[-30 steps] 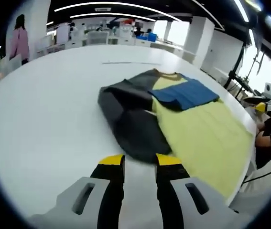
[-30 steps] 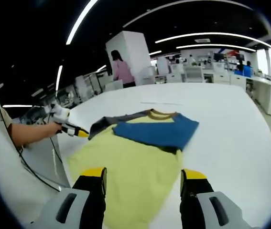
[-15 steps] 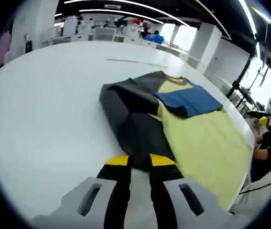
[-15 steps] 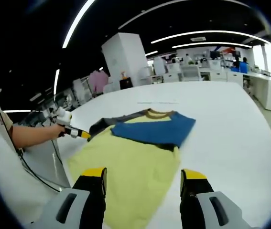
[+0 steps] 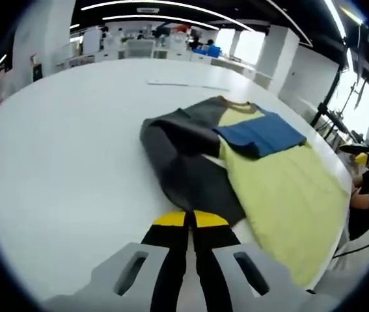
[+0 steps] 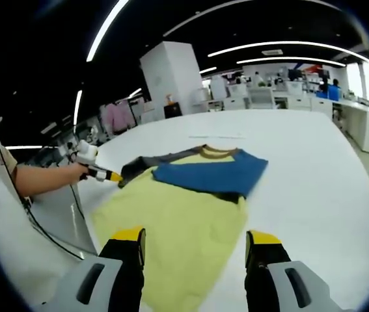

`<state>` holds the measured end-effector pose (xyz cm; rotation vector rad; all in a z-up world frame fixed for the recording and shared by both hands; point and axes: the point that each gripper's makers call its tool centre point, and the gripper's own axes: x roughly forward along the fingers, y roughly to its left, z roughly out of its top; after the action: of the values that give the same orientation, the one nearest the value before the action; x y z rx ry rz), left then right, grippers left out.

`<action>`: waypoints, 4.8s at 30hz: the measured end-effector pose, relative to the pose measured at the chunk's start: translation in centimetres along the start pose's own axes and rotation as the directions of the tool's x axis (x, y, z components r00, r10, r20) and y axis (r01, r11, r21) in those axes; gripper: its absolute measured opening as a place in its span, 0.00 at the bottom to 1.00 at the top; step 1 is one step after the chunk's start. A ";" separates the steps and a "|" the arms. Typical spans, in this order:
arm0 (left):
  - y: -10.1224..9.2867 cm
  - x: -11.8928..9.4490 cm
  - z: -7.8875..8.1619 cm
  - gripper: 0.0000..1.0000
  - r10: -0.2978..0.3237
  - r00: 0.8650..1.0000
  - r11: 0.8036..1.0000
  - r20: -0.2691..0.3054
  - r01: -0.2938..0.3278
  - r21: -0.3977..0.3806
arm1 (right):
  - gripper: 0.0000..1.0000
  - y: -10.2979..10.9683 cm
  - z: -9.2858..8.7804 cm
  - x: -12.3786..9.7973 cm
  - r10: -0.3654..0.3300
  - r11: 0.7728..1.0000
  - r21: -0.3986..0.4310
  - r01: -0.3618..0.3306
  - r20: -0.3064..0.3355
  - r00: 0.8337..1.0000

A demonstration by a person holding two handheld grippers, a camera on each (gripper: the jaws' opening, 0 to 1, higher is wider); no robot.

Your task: Fold the garment on the visible template until the final outline fits inside the template.

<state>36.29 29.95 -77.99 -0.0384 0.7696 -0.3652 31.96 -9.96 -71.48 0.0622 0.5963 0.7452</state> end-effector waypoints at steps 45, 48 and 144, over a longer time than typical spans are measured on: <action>6.6 -3.9 5.5 0.00 0.282 0.958 0.884 0.052 -0.281 0.373 | 0.60 -0.5 -0.9 0.7 0.013 1.000 0.014 -0.012 -0.021 1.000; 6.1 -3.6 4.1 0.00 0.273 0.962 0.889 0.028 -0.263 0.374 | 0.60 -0.5 -0.9 0.8 0.013 1.000 0.012 -0.013 -0.022 1.000; 10.2 -5.5 8.0 0.00 0.366 0.914 0.874 0.174 -0.402 0.275 | 0.59 -0.2 -2.7 1.2 0.009 0.999 0.039 -0.007 -0.055 0.998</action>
<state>41.34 40.59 -70.23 0.3799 0.5795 -0.0953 31.38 -9.72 -74.34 0.0799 0.6639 0.7451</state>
